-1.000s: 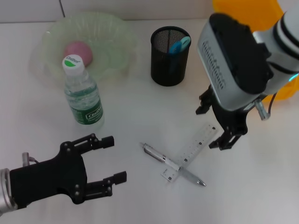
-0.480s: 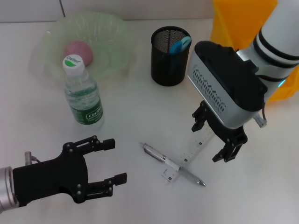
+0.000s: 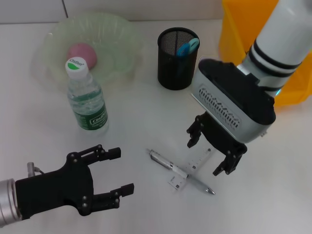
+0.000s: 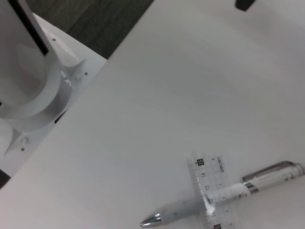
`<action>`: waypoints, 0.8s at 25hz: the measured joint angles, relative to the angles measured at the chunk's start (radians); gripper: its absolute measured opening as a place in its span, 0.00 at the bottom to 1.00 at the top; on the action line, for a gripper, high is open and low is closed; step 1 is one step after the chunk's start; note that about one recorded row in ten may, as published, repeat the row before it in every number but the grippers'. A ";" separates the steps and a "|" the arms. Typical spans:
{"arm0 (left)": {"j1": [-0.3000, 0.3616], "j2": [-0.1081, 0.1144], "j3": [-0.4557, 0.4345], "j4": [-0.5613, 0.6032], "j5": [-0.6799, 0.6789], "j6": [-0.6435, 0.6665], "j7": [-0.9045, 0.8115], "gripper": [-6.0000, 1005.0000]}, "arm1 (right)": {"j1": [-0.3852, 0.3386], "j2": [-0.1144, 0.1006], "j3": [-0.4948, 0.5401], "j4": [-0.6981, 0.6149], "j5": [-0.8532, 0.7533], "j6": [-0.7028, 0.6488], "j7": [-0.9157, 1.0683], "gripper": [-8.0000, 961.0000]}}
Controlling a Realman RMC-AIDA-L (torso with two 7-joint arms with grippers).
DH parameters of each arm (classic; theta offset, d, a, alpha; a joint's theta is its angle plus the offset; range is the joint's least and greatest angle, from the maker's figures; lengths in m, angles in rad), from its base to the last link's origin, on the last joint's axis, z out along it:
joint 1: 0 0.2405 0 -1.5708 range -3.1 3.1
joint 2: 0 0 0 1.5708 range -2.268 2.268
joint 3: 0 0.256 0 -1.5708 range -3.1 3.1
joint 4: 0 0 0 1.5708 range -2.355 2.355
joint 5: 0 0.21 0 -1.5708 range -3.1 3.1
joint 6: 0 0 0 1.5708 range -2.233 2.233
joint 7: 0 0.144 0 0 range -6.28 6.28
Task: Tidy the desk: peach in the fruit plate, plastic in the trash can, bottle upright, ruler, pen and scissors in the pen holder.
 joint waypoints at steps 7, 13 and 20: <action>0.002 0.000 0.000 -0.003 0.001 -0.013 0.045 0.80 | 0.022 0.008 -0.004 0.070 0.012 0.046 -0.047 0.83; -0.003 0.000 0.002 -0.005 0.001 -0.023 0.046 0.80 | 0.060 0.009 -0.006 0.127 0.012 0.076 -0.070 0.83; -0.007 0.000 0.001 -0.005 0.000 -0.024 0.043 0.80 | 0.093 0.018 -0.006 0.195 0.013 0.088 -0.097 0.83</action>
